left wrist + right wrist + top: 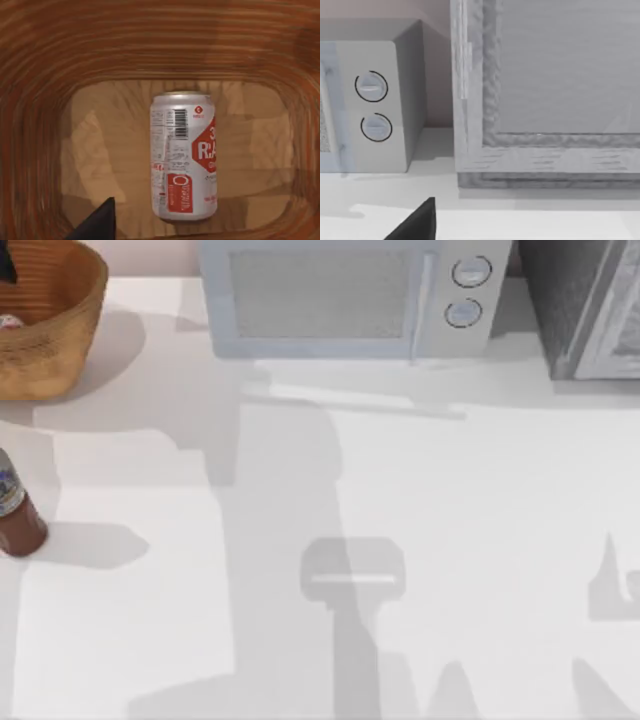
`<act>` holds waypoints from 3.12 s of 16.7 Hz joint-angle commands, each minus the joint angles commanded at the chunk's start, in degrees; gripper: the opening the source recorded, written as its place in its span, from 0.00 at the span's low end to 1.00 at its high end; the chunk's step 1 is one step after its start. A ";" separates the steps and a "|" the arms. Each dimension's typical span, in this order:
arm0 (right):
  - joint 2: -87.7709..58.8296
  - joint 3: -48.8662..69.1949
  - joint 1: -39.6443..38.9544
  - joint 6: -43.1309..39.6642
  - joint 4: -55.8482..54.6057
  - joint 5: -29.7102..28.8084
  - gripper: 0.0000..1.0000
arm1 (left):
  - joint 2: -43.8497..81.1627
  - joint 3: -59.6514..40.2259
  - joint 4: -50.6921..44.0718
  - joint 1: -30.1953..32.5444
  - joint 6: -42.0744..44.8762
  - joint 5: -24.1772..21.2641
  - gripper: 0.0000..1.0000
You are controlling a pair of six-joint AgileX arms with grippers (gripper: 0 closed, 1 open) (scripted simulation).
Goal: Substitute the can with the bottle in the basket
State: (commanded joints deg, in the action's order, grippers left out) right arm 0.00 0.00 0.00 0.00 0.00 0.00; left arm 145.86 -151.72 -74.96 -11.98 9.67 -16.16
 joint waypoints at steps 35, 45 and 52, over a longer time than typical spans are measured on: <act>0.00 0.00 0.00 0.00 0.00 0.00 1.00 | 20.69 -14.59 -0.80 0.91 -0.92 -1.24 0.92; 0.00 0.00 0.00 0.00 0.00 0.00 1.00 | 20.69 -14.59 -0.80 0.91 -0.92 -1.24 0.17; 0.00 0.00 0.00 0.00 0.00 0.00 1.00 | 20.69 -14.59 -0.80 0.91 -0.92 -1.24 0.00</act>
State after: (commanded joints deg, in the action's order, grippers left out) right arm 0.00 0.00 0.00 0.00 0.00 0.00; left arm 166.55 -166.31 -75.76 -11.06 8.75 -17.41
